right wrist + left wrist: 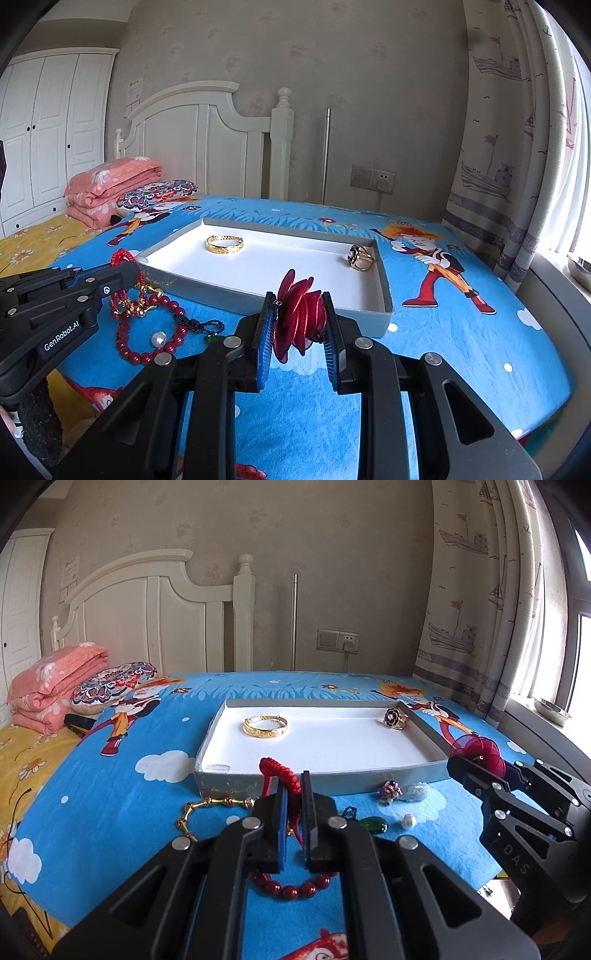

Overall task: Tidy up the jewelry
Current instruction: 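Carry the brooch and red string bracelet into the tray and open both tools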

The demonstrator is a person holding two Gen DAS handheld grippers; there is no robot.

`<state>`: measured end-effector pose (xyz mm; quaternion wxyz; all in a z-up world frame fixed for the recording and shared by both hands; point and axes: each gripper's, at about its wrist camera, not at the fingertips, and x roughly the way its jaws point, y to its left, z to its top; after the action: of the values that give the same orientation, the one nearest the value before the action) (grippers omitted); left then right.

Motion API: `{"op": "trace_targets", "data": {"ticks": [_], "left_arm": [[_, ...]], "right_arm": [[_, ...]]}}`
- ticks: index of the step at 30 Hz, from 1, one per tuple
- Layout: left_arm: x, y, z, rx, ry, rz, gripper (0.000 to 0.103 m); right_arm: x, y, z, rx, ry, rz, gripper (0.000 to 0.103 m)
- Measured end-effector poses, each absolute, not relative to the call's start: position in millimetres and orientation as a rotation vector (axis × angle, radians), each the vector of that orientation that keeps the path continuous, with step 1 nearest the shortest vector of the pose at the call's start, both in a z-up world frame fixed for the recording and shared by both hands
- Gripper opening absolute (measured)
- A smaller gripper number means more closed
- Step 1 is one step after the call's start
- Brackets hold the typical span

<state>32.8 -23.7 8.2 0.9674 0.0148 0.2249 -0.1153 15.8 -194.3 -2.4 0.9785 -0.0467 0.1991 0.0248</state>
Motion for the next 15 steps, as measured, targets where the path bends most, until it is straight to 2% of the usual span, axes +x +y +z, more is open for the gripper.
{"op": "trace_targets", "data": {"ticks": [15], "left_arm": [[139, -54, 47, 0.091, 0.486, -0.221, 0.006]], "right_arm": [[122, -206, 27, -0.079, 0.458, 0.014, 0.024]]}}
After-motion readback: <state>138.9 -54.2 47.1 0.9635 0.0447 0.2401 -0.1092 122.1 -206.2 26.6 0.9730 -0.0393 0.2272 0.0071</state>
